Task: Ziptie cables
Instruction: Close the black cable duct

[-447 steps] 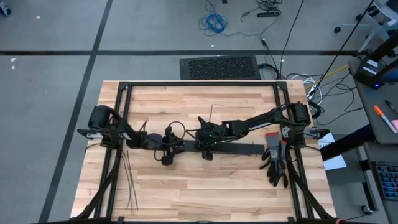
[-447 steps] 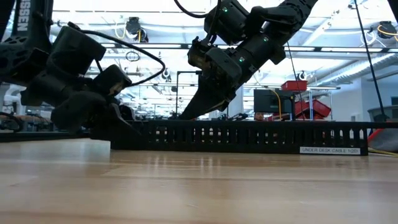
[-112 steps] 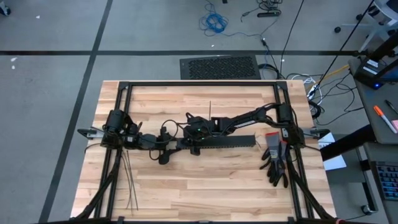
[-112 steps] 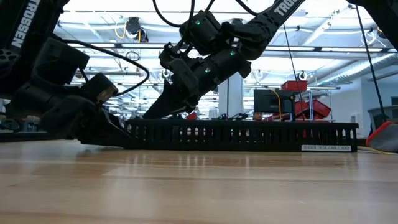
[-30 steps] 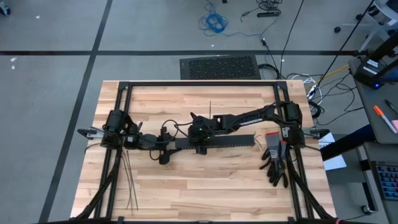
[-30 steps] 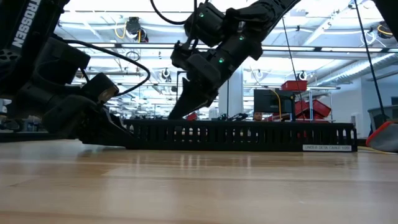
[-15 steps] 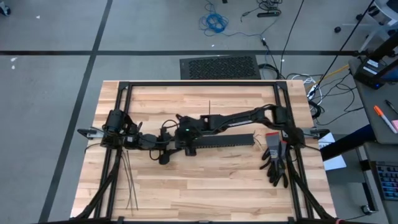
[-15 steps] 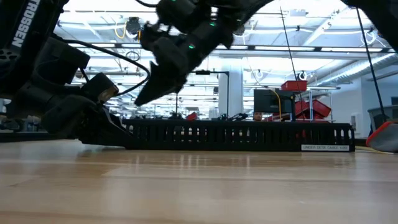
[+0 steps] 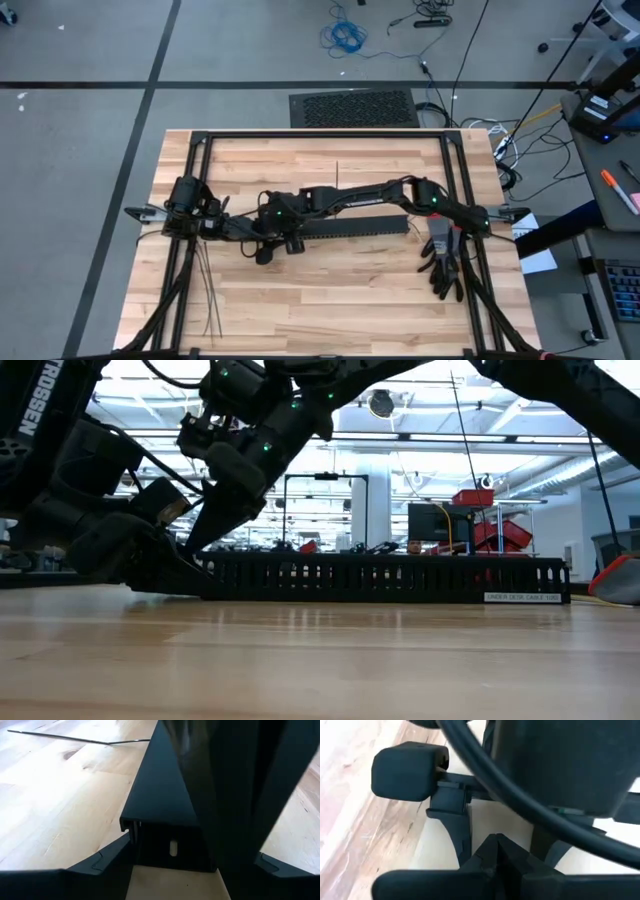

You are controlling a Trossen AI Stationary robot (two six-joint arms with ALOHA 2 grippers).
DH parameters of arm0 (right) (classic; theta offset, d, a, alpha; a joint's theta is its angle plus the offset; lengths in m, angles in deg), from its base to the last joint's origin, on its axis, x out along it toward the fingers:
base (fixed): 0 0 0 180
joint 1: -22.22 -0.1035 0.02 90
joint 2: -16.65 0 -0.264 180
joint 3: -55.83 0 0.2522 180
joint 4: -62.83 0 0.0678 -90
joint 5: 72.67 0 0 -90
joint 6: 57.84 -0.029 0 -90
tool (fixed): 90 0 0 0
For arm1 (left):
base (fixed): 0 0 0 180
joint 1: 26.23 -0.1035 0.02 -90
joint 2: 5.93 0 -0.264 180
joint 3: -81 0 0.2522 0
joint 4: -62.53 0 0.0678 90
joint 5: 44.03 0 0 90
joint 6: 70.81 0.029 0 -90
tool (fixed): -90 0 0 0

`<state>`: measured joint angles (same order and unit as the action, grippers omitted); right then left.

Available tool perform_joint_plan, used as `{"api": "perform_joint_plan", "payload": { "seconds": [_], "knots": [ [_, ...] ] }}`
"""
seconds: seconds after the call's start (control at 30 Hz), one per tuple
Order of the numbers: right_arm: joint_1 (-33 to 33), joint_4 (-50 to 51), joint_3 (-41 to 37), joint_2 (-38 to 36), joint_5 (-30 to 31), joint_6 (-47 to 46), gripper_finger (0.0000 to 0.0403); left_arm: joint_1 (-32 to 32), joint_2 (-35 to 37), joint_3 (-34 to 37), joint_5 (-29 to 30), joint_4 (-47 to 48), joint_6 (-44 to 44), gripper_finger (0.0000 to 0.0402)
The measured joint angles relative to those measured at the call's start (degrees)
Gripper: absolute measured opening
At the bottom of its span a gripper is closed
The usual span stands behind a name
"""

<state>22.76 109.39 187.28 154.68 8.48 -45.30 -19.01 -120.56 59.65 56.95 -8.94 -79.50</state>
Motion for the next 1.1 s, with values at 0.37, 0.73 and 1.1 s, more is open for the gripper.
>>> {"api": "perform_joint_plan", "payload": {
  "seconds": [0.37,0.73,1.1],
  "knots": [
    [0.00,3.17,0.15,-0.50,1.82,0.39,0.0000,-0.02,-0.02,-0.15,-0.07,0.36,0.11,0.0255],
    [-0.02,2.97,1.47,-0.79,2.96,1.71,0.0000,-0.01,-0.02,0.02,-0.22,0.23,0.16,0.0255],
    [-0.02,-0.13,2.56,-0.90,2.94,2.14,0.0000,0.00,-0.02,0.00,-0.25,0.16,0.13,0.0255]
  ]
}}
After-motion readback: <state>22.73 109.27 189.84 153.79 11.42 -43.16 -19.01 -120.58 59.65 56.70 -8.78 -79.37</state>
